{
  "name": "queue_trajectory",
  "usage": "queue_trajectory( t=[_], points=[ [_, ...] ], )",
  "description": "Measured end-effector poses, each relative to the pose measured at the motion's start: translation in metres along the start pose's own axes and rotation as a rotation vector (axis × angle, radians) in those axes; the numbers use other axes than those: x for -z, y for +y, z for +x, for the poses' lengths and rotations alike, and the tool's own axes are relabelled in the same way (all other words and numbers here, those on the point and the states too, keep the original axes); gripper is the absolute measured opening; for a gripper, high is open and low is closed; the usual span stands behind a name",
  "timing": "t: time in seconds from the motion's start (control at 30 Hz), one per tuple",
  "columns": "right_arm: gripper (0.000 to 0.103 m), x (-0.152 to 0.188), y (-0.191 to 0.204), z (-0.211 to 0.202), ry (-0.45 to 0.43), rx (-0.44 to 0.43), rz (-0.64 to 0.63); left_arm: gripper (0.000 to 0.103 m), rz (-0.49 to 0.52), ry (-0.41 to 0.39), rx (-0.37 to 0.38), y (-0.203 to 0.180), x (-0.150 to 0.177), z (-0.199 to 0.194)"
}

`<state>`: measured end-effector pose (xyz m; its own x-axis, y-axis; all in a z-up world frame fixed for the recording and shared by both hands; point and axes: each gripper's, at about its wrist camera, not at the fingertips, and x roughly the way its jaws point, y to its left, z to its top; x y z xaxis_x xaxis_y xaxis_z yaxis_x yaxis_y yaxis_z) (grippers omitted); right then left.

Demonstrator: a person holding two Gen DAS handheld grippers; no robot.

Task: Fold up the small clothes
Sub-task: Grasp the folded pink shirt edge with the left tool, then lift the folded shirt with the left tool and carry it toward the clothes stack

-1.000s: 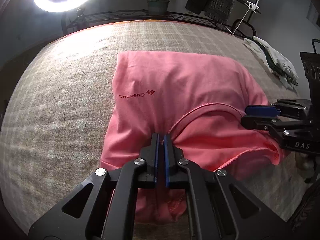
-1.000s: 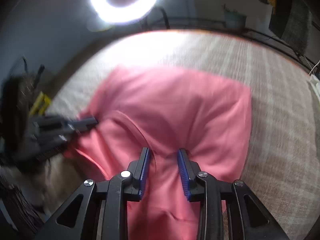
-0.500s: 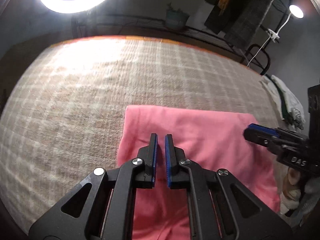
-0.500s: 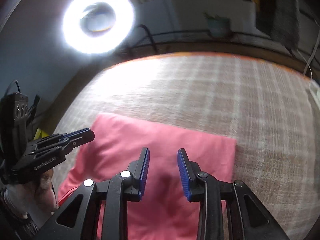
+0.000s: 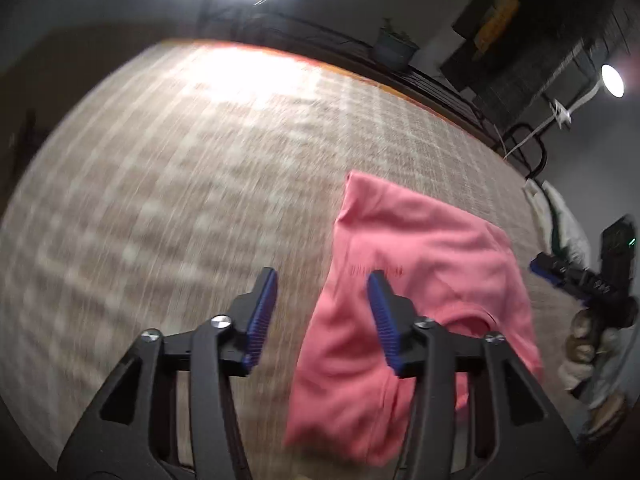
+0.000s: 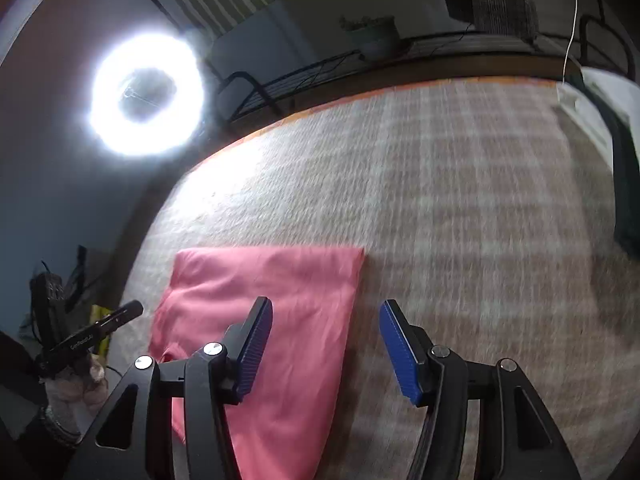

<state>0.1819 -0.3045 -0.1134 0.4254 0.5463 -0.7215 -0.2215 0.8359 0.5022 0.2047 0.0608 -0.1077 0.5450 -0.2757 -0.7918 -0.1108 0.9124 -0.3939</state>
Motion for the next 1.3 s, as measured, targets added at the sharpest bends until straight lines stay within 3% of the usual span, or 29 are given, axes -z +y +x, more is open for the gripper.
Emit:
queue_trajectory(
  t=[0.27,0.33,0.43,0.57,0.67,0.8,0.93,1.03,1.07,1.17,1.3],
  points=[
    [0.062,0.018,-0.035,0.000,0.057,-0.126,0.145,0.052,-0.499,0.175,0.211,0.070,0.079,-0.021],
    [0.062,0.019,-0.041,0.003,0.059,-0.155,0.187,0.053,-0.546,0.151,0.243,0.070,0.086,-0.019],
    [0.061,0.018,-0.044,0.011,0.060,-0.163,0.211,0.060,-0.554,0.130,0.253,0.066,0.086,-0.019],
    [0.058,0.014,-0.043,0.022,0.040,-0.194,0.235,0.060,-0.567,0.139,0.300,0.049,0.078,-0.003],
    [0.055,0.009,-0.044,0.031,0.017,-0.224,0.266,0.060,-0.519,0.157,0.328,0.028,0.072,0.011],
    [0.054,-0.002,-0.038,0.045,-0.007,-0.245,0.280,0.059,-0.475,0.121,0.309,0.012,0.063,0.020],
    [0.046,-0.012,-0.028,0.061,0.002,-0.253,0.271,0.028,-0.475,0.110,0.276,0.014,0.060,0.025],
    [0.025,-0.020,-0.018,0.067,0.022,-0.215,0.241,0.012,-0.468,0.104,0.267,0.011,0.059,0.027],
    [0.014,-0.022,-0.015,0.069,0.028,-0.211,0.233,0.010,-0.458,0.095,0.263,0.010,0.059,0.025],
    [0.003,-0.031,-0.001,0.065,0.024,-0.164,0.195,0.009,-0.406,0.053,0.248,-0.001,0.052,0.019],
    [0.002,-0.041,0.021,0.047,-0.010,-0.141,0.143,0.008,-0.339,0.008,0.252,-0.016,0.047,0.005]
  ],
)
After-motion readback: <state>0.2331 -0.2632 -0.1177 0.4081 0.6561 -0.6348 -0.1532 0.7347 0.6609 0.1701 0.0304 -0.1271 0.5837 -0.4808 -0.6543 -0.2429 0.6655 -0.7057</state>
